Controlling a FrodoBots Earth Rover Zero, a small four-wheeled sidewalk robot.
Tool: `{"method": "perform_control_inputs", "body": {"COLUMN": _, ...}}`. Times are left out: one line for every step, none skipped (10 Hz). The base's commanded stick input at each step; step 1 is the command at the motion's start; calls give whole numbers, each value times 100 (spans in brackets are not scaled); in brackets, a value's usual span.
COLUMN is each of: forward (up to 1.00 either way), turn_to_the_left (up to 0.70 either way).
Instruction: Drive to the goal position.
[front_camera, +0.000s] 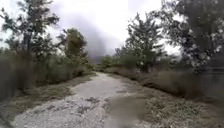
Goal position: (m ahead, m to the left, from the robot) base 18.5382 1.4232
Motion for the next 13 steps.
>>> {"method": "perform_control_inputs", "body": {"forward": 85, "turn_to_the_left": 0}}
{"method": "perform_control_inputs", "body": {"forward": 85, "turn_to_the_left": 0}}
{"method": "perform_control_inputs", "body": {"forward": 85, "turn_to_the_left": 0}}
{"method": "perform_control_inputs", "body": {"forward": 85, "turn_to_the_left": 0}}
{"method": "perform_control_inputs", "body": {"forward": 85, "turn_to_the_left": 0}}
{"method": "perform_control_inputs", "body": {"forward": 85, "turn_to_the_left": 0}}
{"method": "perform_control_inputs", "body": {"forward": 85, "turn_to_the_left": 0}}
{"method": "perform_control_inputs", "body": {"forward": 85, "turn_to_the_left": 0}}
{"method": "perform_control_inputs", "body": {"forward": 85, "turn_to_the_left": 0}}
{"method": "perform_control_inputs", "body": {"forward": 85, "turn_to_the_left": 0}}
{"method": "perform_control_inputs", "body": {"forward": 85, "turn_to_the_left": 0}}
{"method": "perform_control_inputs", "body": {"forward": 85, "turn_to_the_left": 0}}
{"method": "perform_control_inputs", "body": {"forward": 85, "turn_to_the_left": 0}}
